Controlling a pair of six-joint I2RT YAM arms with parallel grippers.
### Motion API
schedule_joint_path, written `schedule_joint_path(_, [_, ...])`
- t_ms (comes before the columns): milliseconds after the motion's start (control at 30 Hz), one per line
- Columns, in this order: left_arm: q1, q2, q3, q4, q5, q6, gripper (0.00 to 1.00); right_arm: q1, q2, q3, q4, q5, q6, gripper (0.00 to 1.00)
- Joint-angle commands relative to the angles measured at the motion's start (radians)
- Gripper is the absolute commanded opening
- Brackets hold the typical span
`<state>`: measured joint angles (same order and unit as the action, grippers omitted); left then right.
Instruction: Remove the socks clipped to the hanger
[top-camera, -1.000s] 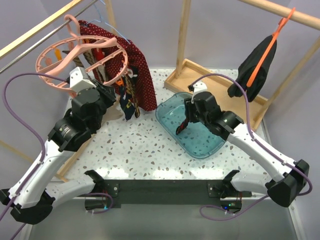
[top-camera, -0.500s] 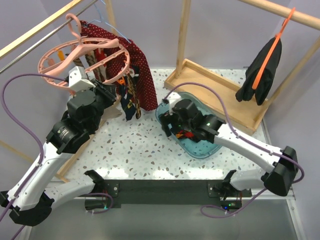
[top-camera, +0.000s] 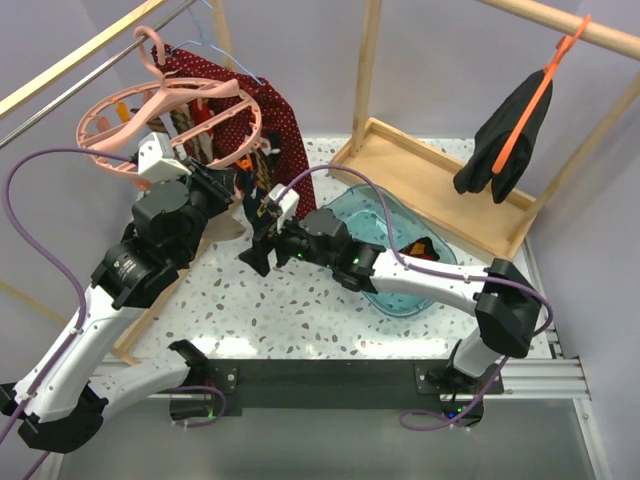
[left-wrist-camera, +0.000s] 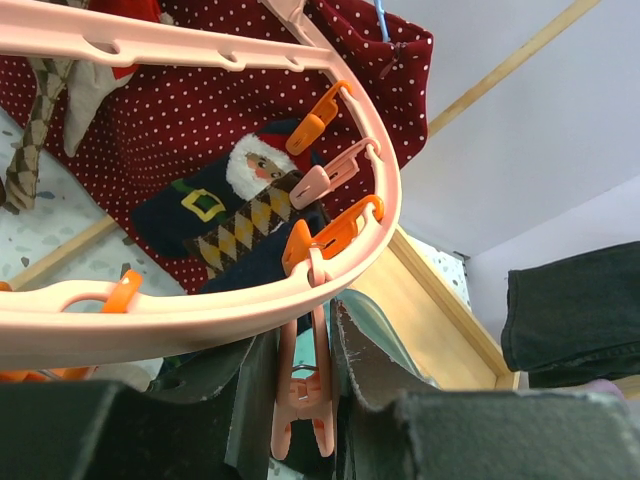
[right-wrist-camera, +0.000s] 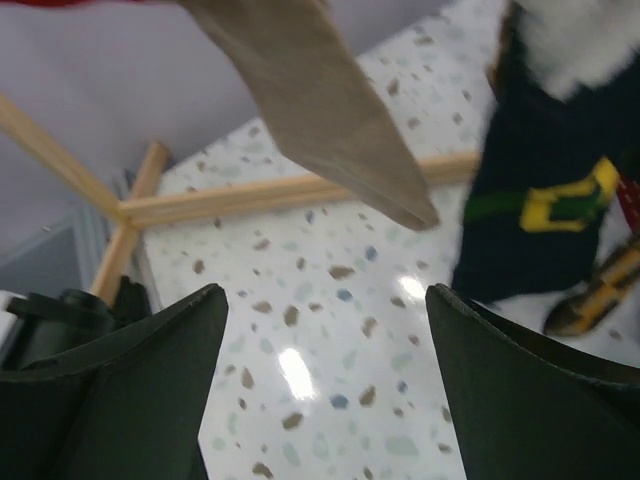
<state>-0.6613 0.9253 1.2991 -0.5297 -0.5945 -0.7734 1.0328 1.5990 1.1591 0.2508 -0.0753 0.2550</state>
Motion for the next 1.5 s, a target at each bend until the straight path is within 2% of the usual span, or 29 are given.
schedule_joint_path(0, [0.003,0.000,0.009,0.033,0.044,-0.030,0.00,0.070,0.025,0.028,0.303,0.057,-0.025,0.86])
schedule_joint_path(267, [0.003,0.000,0.019,0.030,0.065,-0.035,0.00,0.070,0.159,0.184,0.217,0.129,-0.123,0.88])
schedule_joint_path(600, [0.003,-0.006,0.034,0.019,0.075,-0.033,0.00,0.055,0.230,0.266,0.133,0.172,-0.312,0.92])
schedule_joint_path(800, [0.003,-0.002,0.035,0.019,0.094,-0.038,0.00,0.033,0.285,0.294,0.134,0.078,-0.290,0.92])
schedule_joint_path(967, [0.003,0.004,0.037,0.022,0.110,-0.041,0.00,0.036,0.291,0.268,0.200,0.006,-0.214,0.88])
schedule_joint_path(1233, [0.003,0.018,0.046,0.031,0.128,-0.041,0.00,0.049,0.315,0.229,0.258,0.049,-0.142,0.78])
schedule_joint_path(1467, [0.003,0.032,0.055,0.034,0.151,-0.043,0.00,0.056,0.277,0.116,0.428,0.140,-0.108,0.71])
